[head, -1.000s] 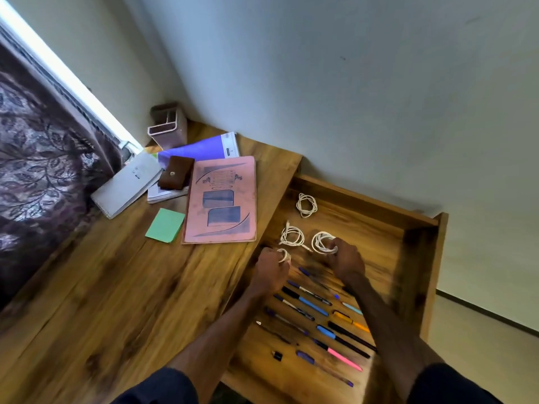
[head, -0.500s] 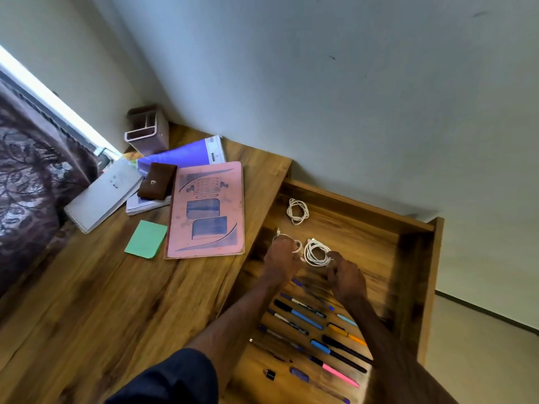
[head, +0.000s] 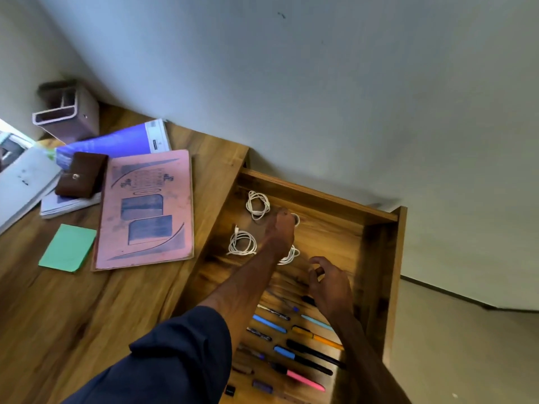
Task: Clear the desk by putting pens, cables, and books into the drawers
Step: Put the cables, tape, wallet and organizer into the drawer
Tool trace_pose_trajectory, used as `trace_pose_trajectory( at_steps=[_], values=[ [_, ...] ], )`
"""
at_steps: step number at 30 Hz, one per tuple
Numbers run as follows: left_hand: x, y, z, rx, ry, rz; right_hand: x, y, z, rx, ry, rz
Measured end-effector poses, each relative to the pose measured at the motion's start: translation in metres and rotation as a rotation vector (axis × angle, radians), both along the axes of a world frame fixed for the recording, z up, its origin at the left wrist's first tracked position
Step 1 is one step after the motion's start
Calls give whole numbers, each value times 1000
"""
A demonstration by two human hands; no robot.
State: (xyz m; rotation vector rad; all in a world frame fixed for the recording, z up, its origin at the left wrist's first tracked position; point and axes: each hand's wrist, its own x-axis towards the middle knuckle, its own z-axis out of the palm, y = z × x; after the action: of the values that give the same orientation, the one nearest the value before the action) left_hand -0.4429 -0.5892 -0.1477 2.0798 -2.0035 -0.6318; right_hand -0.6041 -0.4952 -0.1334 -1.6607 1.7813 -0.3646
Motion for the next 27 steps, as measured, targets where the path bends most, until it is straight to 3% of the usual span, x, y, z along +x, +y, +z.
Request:
trace_pose_trajectory(
  at_steps=[4,16,22,27],
  values=[
    [3,-3,-19,-25,35,-12,-9,2,-9,5,3,-17],
    [34,86,54,-252,274,84,34,21,27,-16,-97,-45],
    [91,160,106,-327,338,185,113,45,69,-85,-192,146],
    [168,219,134,-412,282,332,188,70,102,-107,-162,324]
  ],
)
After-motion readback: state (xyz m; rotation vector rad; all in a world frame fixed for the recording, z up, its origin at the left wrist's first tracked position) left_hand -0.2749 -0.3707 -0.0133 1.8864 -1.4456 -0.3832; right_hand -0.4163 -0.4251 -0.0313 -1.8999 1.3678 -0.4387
